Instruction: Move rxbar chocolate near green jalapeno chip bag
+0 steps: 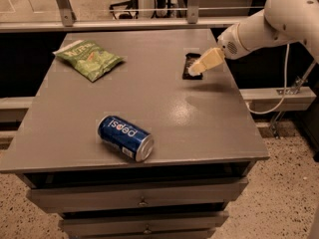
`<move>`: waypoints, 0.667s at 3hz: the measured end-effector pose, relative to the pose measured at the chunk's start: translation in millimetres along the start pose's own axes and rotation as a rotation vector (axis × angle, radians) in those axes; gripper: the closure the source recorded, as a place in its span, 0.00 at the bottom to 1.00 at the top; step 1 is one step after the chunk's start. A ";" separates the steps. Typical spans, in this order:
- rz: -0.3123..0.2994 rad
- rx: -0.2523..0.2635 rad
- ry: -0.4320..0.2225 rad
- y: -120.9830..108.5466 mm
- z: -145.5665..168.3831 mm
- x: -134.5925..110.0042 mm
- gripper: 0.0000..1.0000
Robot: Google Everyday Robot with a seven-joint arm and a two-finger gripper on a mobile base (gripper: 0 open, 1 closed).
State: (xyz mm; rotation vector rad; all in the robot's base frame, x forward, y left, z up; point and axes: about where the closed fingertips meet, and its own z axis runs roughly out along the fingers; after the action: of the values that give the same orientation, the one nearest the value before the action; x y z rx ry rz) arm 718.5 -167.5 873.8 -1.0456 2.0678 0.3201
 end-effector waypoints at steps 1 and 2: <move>0.013 -0.004 0.010 1.1 13.3 7.2 0.00; 0.028 -0.010 0.025 3.1 23.4 16.2 0.00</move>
Offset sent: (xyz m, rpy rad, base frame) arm 0.0040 0.0013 -0.0390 -0.0030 0.0538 -0.0321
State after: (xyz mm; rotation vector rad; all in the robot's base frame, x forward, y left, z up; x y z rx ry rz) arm 722.7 -162.4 845.9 -1.0318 2.1070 0.3331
